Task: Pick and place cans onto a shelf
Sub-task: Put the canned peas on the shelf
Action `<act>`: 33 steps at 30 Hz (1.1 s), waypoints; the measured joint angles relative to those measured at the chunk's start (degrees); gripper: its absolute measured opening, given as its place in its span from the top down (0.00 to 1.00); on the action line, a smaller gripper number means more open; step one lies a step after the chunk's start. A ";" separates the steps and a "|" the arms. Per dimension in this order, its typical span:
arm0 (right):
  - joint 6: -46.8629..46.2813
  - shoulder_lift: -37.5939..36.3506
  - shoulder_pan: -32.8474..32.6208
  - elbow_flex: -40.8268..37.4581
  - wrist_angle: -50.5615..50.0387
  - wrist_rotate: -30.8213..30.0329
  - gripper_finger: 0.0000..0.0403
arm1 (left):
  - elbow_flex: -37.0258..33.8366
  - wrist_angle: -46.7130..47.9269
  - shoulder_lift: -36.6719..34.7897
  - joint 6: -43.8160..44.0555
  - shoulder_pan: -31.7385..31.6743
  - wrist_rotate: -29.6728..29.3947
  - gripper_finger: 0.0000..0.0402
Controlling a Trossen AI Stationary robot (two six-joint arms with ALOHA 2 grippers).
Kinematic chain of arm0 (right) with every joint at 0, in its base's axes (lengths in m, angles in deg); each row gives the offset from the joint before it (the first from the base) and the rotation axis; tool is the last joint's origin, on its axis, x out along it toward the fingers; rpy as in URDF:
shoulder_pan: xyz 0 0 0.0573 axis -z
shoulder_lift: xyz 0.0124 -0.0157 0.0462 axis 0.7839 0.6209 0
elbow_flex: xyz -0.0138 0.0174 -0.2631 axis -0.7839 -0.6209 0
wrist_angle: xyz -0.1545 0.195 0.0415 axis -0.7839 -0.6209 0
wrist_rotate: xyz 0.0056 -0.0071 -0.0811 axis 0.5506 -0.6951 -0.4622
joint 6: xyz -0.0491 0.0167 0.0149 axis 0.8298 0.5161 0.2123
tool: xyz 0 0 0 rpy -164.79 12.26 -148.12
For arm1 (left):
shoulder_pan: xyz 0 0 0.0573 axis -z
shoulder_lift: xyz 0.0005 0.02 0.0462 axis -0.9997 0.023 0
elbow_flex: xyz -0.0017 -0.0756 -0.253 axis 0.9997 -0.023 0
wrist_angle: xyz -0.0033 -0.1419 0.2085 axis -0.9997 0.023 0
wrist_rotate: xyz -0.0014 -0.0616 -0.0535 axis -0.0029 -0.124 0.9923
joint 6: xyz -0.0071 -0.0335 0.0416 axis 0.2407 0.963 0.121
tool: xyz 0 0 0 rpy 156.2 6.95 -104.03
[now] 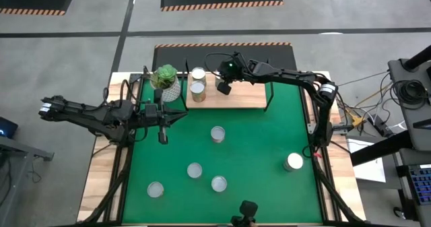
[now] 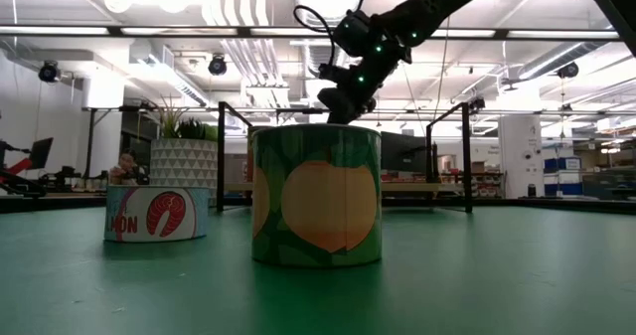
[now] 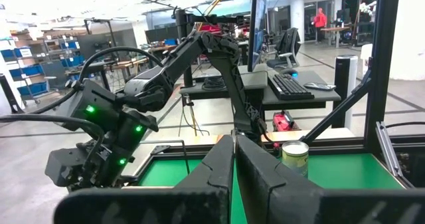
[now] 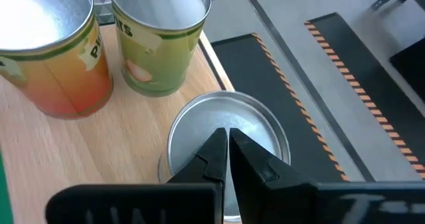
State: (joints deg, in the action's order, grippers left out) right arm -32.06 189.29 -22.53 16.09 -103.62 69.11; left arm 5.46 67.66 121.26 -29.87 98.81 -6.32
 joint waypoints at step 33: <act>-60.57 -31.98 -52.76 -18.97 -48.36 8.82 0.98 | 0.81 -2.49 4.82 7.94 0.22 1.19 1.00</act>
State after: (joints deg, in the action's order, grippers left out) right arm -92.62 157.31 -75.30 -2.88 -151.98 77.93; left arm 6.27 65.17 126.09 -21.93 99.03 -5.13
